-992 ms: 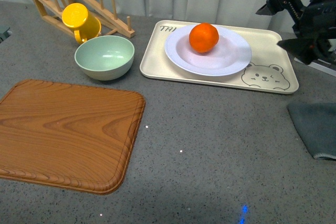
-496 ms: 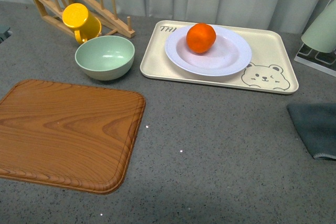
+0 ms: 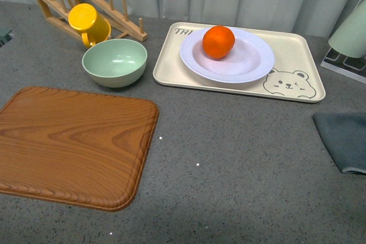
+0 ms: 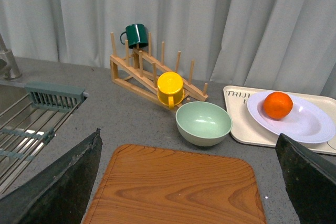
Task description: Place orange and plate with both arms
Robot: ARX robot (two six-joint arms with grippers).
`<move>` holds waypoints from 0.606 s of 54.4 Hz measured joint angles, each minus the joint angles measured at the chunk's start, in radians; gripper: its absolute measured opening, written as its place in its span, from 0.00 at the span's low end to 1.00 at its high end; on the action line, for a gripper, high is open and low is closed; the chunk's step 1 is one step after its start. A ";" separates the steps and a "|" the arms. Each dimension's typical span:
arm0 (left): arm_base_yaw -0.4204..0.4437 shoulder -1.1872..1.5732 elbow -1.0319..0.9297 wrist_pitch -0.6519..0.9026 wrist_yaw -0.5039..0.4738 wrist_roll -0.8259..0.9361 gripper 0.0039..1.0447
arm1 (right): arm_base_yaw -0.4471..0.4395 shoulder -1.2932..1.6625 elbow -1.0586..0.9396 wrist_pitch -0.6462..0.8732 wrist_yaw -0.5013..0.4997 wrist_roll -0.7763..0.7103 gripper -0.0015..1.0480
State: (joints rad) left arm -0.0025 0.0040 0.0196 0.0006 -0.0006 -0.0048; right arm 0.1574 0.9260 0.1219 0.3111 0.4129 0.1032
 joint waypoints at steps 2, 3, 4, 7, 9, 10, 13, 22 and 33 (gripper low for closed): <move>0.000 0.000 0.000 0.000 0.000 0.000 0.94 | -0.013 0.031 -0.050 0.178 -0.100 -0.022 0.86; 0.000 0.000 0.000 0.000 0.000 0.000 0.94 | -0.018 0.044 -0.064 0.228 -0.125 -0.028 0.84; 0.000 0.000 0.000 0.000 0.000 0.000 0.94 | -0.027 0.069 -0.092 0.332 -0.178 -0.038 0.81; 0.000 -0.001 0.000 0.000 0.001 0.000 0.94 | -0.044 0.106 -0.121 0.514 -0.268 -0.064 0.72; 0.000 -0.002 0.000 0.000 0.001 0.000 0.94 | -0.051 0.094 -0.126 0.601 -0.298 -0.072 0.67; 0.000 -0.002 0.000 0.000 0.001 0.000 0.94 | -0.055 0.068 -0.126 0.636 -0.310 -0.078 0.64; 0.000 0.000 0.000 -0.001 0.001 0.000 0.94 | -0.091 -0.007 -0.127 0.628 -0.376 -0.085 0.55; 0.001 -0.003 0.000 -0.001 -0.001 0.000 0.94 | -0.153 -0.195 -0.126 0.454 -0.408 -0.094 0.28; 0.001 -0.003 0.000 -0.001 0.000 0.000 0.94 | -0.155 -0.394 -0.118 0.223 -0.412 -0.099 0.01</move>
State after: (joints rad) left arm -0.0017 0.0013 0.0196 -0.0002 -0.0006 -0.0048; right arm 0.0025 0.5323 0.0040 0.5343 0.0013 0.0040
